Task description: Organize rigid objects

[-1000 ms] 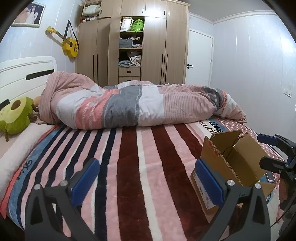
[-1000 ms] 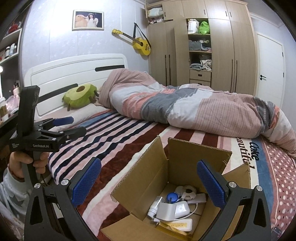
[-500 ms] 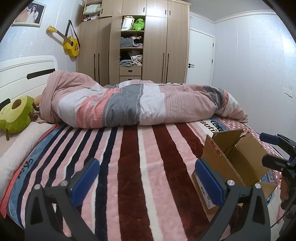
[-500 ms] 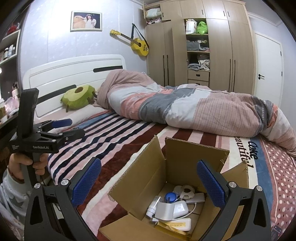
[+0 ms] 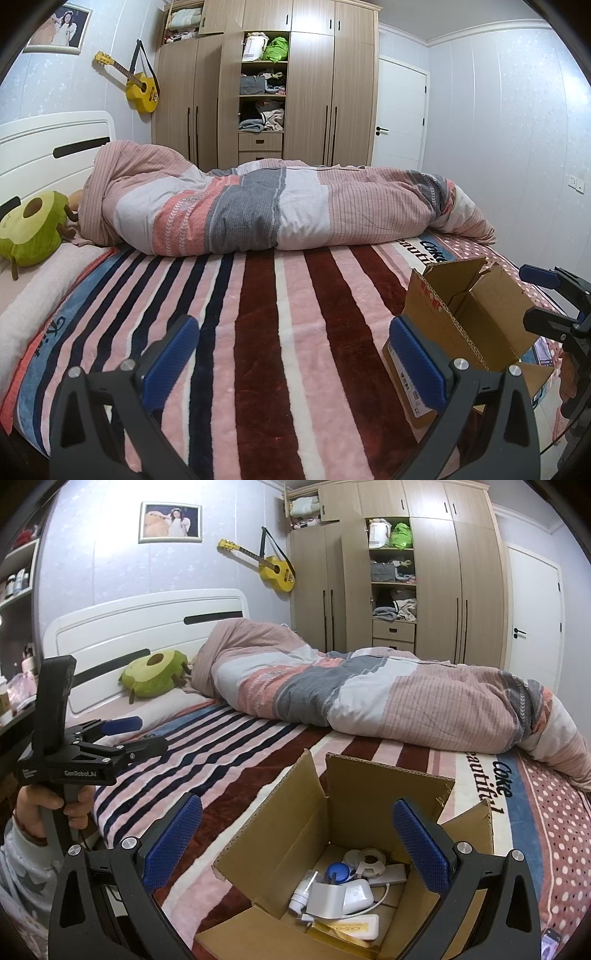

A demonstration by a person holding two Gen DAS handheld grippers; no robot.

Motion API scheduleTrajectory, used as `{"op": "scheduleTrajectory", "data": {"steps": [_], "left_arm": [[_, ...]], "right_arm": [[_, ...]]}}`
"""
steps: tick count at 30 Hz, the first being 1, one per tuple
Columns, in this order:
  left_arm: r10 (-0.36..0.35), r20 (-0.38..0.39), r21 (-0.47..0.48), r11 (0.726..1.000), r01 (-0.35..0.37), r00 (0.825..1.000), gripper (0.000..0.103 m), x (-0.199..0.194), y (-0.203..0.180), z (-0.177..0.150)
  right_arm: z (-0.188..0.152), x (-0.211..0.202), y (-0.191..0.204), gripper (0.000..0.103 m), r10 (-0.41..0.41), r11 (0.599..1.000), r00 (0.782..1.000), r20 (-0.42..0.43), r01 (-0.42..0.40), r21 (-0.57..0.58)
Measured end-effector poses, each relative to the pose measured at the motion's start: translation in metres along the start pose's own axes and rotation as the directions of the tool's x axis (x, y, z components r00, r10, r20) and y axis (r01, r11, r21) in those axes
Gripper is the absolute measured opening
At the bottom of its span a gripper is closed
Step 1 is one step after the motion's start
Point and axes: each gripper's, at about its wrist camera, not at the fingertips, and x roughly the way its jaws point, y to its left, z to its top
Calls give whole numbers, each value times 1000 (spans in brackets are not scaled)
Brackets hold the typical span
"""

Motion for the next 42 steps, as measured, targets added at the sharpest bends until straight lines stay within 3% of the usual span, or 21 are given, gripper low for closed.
{"op": "scheduleTrajectory", "data": {"steps": [42], "left_arm": [[3, -1, -4, 1000, -3, 1000, 102, 0, 0, -1]], "right_arm": [[0, 0, -5, 103, 1, 1000, 1000, -1, -1, -2]]}}
